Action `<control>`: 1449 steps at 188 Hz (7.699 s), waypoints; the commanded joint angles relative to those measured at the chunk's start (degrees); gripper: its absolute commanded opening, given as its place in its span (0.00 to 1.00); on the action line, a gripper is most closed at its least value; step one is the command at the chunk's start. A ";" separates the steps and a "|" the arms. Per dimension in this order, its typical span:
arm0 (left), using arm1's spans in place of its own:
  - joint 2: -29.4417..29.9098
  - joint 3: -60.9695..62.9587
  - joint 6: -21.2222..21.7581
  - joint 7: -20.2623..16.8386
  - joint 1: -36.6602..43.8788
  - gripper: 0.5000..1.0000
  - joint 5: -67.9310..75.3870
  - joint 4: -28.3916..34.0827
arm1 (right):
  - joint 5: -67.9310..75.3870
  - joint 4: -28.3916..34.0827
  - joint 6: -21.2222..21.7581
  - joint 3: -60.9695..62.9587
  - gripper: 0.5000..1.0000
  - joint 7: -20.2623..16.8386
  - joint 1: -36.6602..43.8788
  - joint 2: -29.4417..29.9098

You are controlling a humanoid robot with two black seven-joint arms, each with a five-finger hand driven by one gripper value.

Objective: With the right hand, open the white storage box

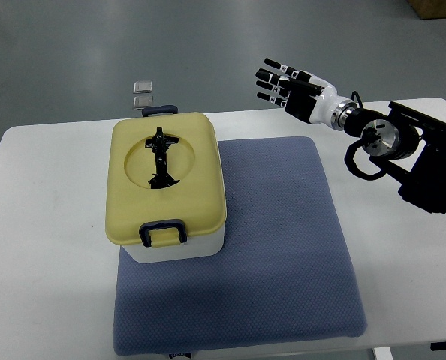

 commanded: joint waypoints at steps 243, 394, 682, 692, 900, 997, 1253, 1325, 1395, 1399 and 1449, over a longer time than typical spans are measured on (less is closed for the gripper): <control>0.00 -0.20 -0.09 -0.01 -0.09 1.00 0.05 -0.79 | -25.84 0.18 0.11 -4.97 0.85 4.83 8.67 -1.81; 0.00 -0.20 -0.09 -0.01 -0.26 1.00 0.05 -0.79 | -71.37 9.06 0.64 -27.64 0.84 22.23 30.11 -3.21; 0.00 -0.20 -0.09 -0.01 -0.44 1.00 0.05 -0.79 | -90.79 9.32 0.90 -40.82 0.78 25.22 41.98 11.82; 0.00 -0.20 -0.09 -0.01 -0.44 1.00 0.05 -0.79 | -90.79 9.32 0.81 -40.82 0.74 25.22 41.98 11.90; 0.00 -0.20 -0.09 -0.01 -0.53 1.00 0.05 -0.79 | -90.62 8.62 0.29 -40.21 0.00 25.40 41.63 13.40; 0.00 -0.20 -0.09 -0.01 -0.53 1.00 0.05 -0.79 | -89.65 8.62 0.20 -39.68 0.00 26.72 44.70 9.09; 0.00 -0.20 -0.09 -0.01 -0.53 1.00 0.05 -0.79 | -92.55 9.32 -1.12 -37.75 0.00 31.75 28.45 -18.60; 0.00 -0.20 -0.09 -0.01 -0.53 1.00 0.05 -0.79 | -97.21 3.43 -4.55 -37.84 0.00 31.75 23.17 -12.71; 0.00 -0.20 -0.09 -0.01 -0.53 1.00 0.05 -0.79 | -97.56 2.73 -4.99 -37.75 0.00 31.75 21.24 -8.22; 0.00 -0.20 -0.09 -0.01 -0.53 1.00 0.05 -0.79 | -97.56 2.73 -4.90 -37.75 0.00 31.75 21.06 -8.05; 0.00 -0.20 -0.09 -0.01 -0.53 1.00 0.05 -0.79 | -96.51 2.82 -4.55 -37.49 0.61 31.75 20.71 -5.32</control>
